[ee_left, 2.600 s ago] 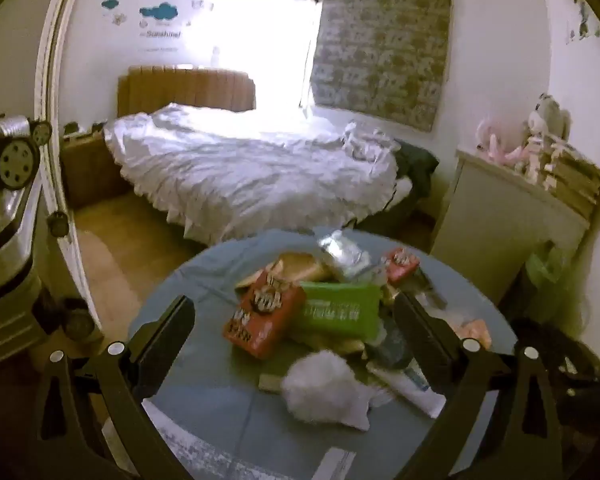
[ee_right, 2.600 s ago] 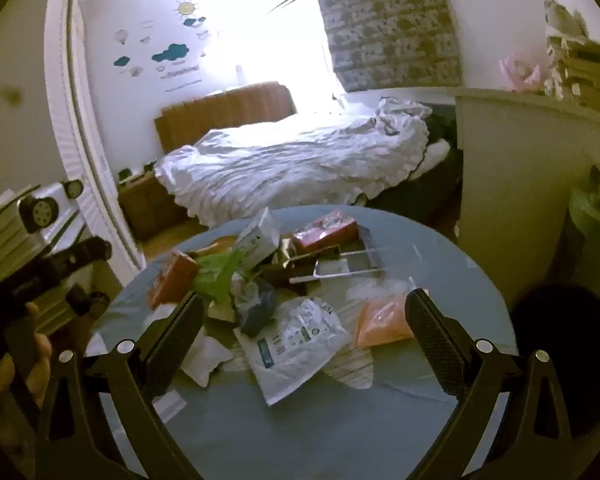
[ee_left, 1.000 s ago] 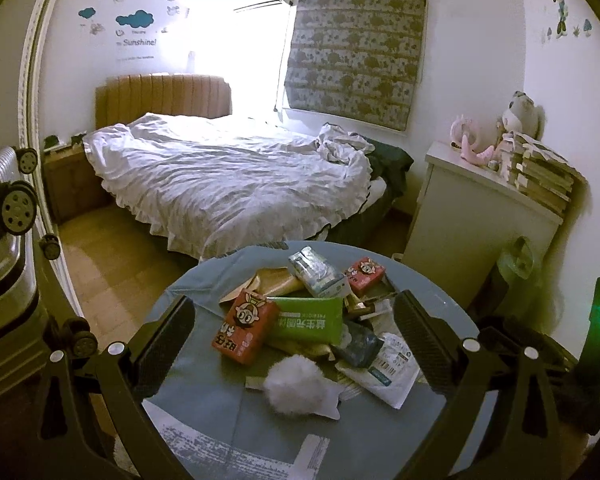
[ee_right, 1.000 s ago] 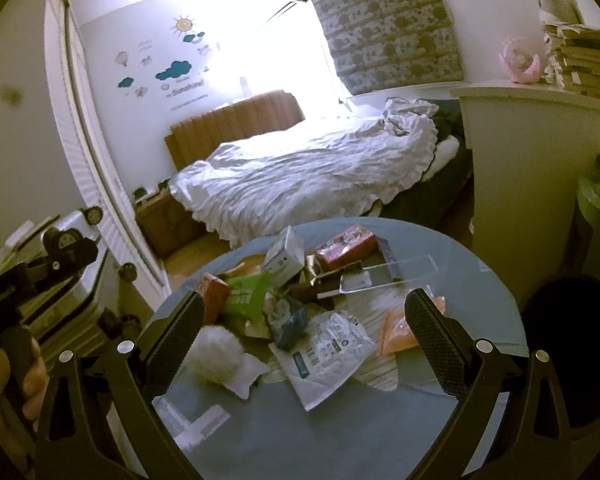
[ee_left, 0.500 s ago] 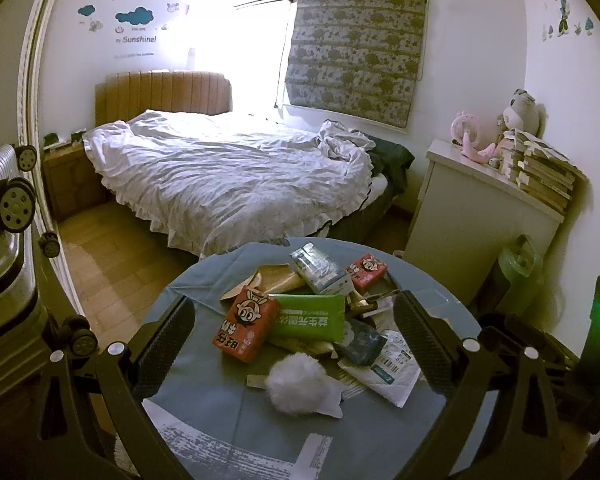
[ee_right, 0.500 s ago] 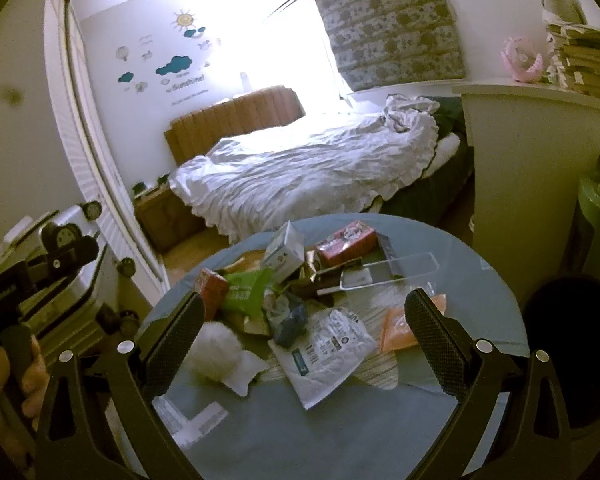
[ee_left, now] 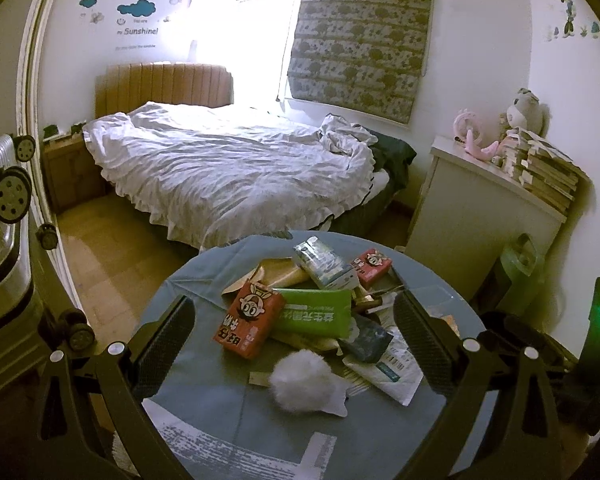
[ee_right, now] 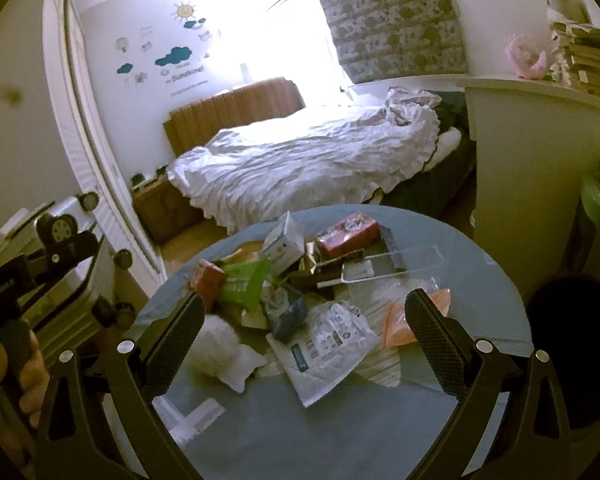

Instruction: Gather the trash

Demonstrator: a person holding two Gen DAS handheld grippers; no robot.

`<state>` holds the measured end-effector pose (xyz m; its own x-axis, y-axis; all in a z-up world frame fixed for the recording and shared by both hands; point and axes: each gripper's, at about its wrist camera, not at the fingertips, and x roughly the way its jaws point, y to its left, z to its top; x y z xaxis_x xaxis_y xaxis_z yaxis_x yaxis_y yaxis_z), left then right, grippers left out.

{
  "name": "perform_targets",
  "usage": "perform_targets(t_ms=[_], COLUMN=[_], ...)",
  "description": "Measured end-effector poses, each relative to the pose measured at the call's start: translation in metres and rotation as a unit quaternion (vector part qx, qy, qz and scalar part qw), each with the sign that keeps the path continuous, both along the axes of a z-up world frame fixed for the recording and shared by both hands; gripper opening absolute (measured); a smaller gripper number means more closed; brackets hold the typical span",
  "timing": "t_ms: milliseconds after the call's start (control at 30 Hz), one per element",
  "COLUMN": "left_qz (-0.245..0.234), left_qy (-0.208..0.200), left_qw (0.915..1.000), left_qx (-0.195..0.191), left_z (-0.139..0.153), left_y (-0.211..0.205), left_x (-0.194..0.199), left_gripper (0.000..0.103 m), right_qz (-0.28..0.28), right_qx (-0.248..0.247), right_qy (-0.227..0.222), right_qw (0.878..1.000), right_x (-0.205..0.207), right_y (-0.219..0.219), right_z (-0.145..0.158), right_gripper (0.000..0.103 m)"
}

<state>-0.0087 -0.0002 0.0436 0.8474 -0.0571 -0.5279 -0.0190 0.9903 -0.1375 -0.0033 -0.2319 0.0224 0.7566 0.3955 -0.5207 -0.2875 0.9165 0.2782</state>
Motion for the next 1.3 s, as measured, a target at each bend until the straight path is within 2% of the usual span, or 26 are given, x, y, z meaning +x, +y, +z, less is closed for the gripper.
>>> perform_targets(t_ms=[567, 800, 867, 1033, 1167, 1267, 1300], left_qz=[-0.004, -0.003, -0.009, -0.017, -0.039, -0.057, -0.06], left_qy=[0.018, 0.034, 0.044, 0.09, 0.115, 0.129, 0.135], left_qw=[0.9998, 0.9993, 0.9986, 0.9952, 0.9925, 0.9897, 0.9888], left_qx=[-0.009, -0.013, -0.026, -0.034, -0.019, -0.024, -0.023], left_z=[-0.009, -0.022, -0.033, -0.075, -0.1, -0.113, -0.117], left_y=[0.005, 0.014, 0.022, 0.053, 0.061, 0.063, 0.064], left_x=[0.016, 0.027, 0.033, 0.056, 0.076, 0.093, 0.1], left_gripper=[0.098, 0.098, 0.098, 0.098, 0.098, 0.098, 0.097], right_qz=[0.001, 0.008, 0.014, 0.052, 0.097, 0.125, 0.14], right_qx=[-0.009, -0.013, -0.015, -0.039, -0.074, -0.108, -0.123], right_qy=[0.017, 0.031, 0.032, 0.012, 0.048, 0.081, 0.106], right_qw=[1.0, 0.999, 0.999, 0.998, 0.991, 0.983, 0.977], right_x=[0.015, 0.029, 0.037, 0.082, 0.148, 0.19, 0.21], right_y=[0.006, 0.014, 0.017, 0.038, 0.078, 0.113, 0.13], right_z=[-0.011, -0.02, -0.019, 0.006, 0.008, -0.004, -0.014], right_gripper=[0.099, 0.099, 0.099, 0.099, 0.099, 0.098, 0.097])
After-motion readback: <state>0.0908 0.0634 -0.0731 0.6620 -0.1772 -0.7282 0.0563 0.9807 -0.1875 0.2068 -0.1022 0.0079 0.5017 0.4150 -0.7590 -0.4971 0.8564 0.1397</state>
